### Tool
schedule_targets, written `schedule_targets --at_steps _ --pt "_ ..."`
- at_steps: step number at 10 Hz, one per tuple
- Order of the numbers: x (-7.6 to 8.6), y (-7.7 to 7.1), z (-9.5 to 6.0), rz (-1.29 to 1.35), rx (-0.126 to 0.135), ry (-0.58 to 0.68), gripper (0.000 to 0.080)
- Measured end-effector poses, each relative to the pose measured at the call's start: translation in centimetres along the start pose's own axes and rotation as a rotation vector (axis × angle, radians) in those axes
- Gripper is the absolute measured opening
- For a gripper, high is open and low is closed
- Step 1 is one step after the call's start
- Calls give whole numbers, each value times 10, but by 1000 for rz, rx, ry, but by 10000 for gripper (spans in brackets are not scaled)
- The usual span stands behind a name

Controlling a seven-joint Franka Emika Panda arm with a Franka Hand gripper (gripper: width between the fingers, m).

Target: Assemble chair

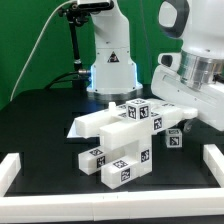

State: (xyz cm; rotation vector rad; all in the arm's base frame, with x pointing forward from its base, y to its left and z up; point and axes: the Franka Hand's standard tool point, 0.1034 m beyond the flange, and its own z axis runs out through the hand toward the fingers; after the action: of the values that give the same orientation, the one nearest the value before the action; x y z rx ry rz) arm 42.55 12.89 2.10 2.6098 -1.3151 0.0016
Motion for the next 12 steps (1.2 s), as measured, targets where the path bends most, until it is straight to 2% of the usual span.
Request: schedule_targets --at_steps 1,2,3,4,5,6,7,8,9,12 --pt "0 0 0 0 0 0 1" --pt "0 0 0 0 0 0 81" --pt "2 0 -2 -17 3 -3 248" --pt "6 -2 -8 -26 19 -11 248" --pt "15 -4 -12 -42 31 -14 442" --pt "21 -3 -13 -61 34 -12 442" --pt "27 -3 -14 -68 38 -13 599" --pt "30 -4 -15 -73 42 -10 599" --pt "31 -4 -13 -81 39 -8 641" --pt "23 -1 -5 -95 28 -4 647"
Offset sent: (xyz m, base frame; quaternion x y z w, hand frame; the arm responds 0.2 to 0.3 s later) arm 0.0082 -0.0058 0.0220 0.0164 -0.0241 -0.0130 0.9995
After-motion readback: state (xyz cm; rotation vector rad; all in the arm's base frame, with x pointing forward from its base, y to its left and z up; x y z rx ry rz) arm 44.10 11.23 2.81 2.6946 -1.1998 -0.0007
